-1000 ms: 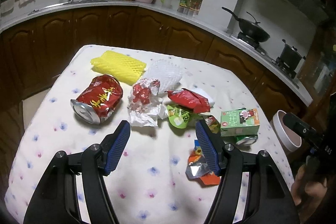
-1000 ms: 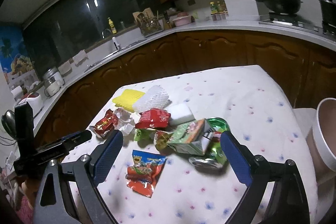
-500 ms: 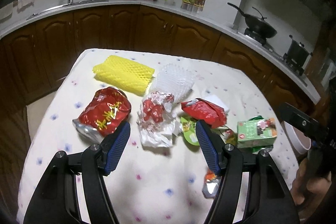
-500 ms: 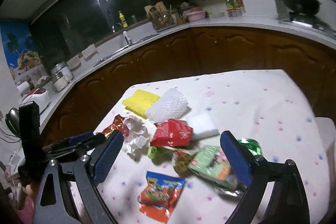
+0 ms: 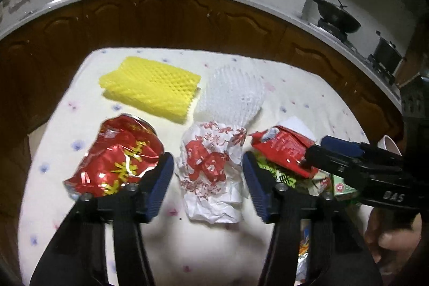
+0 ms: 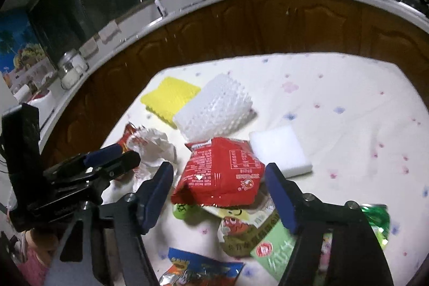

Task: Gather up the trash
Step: 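Grasp the white-red wrapper with the left tool while the right tool grasps the red snack bag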

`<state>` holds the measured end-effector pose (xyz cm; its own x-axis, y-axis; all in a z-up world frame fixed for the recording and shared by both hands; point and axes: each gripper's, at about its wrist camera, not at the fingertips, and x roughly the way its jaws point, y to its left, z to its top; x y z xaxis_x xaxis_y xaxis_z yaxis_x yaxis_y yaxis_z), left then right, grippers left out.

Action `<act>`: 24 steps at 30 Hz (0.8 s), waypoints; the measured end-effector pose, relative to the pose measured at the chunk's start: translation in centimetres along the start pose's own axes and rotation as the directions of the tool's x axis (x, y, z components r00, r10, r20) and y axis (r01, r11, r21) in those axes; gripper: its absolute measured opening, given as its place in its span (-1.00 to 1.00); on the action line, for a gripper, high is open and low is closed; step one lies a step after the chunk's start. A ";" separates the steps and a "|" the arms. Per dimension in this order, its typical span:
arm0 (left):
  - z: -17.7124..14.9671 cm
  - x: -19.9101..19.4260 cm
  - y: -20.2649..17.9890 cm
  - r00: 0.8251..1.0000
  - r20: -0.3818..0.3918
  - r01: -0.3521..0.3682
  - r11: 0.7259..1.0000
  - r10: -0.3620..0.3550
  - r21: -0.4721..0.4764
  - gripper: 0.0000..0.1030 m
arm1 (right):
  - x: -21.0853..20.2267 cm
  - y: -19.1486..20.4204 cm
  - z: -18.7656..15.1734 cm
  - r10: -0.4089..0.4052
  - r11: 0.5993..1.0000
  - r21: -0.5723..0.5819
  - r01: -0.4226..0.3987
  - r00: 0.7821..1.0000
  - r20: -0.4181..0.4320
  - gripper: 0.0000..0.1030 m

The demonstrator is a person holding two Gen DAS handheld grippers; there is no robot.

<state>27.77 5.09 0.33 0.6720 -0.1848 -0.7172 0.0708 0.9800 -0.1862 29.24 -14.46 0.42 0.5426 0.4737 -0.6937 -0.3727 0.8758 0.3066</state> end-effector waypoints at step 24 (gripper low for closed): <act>0.8 -7.4 -2.0 0.981 0.137 0.133 0.991 -0.136 0.030 -0.70 | -5.9 -1.3 0.0 0.031 0.998 0.049 -0.038 0.990 0.140 -0.98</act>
<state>23.23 4.59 6.56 0.7506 -0.3042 -0.5865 0.1815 0.9485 -0.2596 26.45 -18.39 4.13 0.6310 0.5088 -0.5856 -0.3555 0.8606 0.3646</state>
